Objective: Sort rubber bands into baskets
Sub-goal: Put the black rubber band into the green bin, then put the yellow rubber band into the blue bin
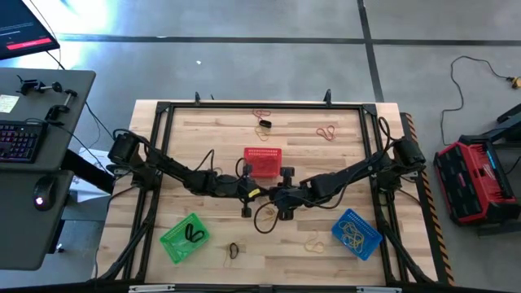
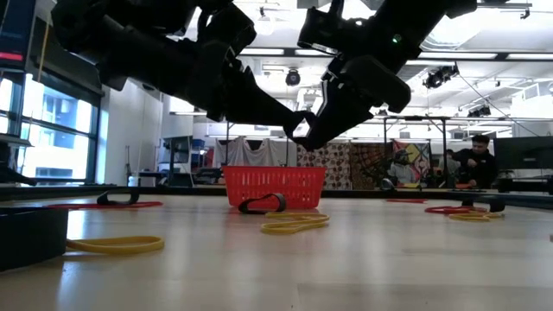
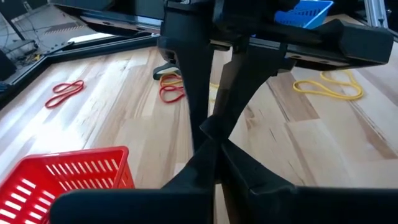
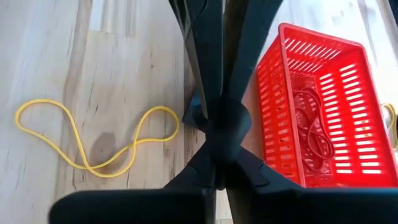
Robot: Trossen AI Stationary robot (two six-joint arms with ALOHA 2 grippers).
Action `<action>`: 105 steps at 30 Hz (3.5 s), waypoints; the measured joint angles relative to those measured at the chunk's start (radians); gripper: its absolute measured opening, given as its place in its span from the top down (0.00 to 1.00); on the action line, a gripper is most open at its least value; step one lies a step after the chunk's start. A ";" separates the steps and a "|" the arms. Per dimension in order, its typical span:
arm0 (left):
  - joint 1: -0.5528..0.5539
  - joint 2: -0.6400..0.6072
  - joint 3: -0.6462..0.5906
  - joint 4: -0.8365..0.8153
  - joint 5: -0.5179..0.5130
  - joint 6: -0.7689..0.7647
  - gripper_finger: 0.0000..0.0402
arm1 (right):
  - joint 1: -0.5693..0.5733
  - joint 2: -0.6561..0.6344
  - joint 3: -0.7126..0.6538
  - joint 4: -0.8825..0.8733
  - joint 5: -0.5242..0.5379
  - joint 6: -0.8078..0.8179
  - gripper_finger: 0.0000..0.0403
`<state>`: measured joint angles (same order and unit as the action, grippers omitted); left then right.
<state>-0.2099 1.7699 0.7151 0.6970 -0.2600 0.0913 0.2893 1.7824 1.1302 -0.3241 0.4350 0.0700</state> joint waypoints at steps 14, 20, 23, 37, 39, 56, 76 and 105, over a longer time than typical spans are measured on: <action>0.040 -0.199 -0.001 -0.243 0.003 0.052 1.00 | 0.039 -0.057 0.001 -0.085 0.144 0.032 0.68; 0.025 -0.332 -0.001 -0.438 0.019 0.078 1.00 | 0.011 -0.038 0.001 -0.097 0.129 0.034 0.77; 0.000 -0.409 -0.001 -0.552 0.051 0.078 1.00 | -0.009 -0.034 0.001 -0.084 0.115 -0.001 0.92; -0.176 -0.671 0.000 -1.045 0.120 -0.153 1.00 | -0.124 -0.030 -0.078 0.241 -0.080 -0.142 0.99; -0.213 -0.681 0.000 -1.104 0.146 -0.207 1.00 | -0.126 -0.030 -0.106 0.278 -0.080 -0.129 1.00; -0.481 -0.679 0.000 -1.336 0.385 -0.796 1.00 | -0.096 -0.030 -0.165 0.314 -0.023 -0.075 1.00; -0.576 -0.537 0.000 -1.321 0.474 -1.056 0.95 | -0.096 -0.030 -0.164 0.314 -0.021 -0.073 1.00; -0.532 -0.538 0.047 -1.294 0.502 -1.072 0.78 | -0.099 -0.030 -0.163 0.306 -0.080 -0.069 1.00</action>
<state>-0.7419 1.2320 0.7616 -0.5968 0.2420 -0.9806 0.1908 1.7527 0.9669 -0.0181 0.3552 0.0006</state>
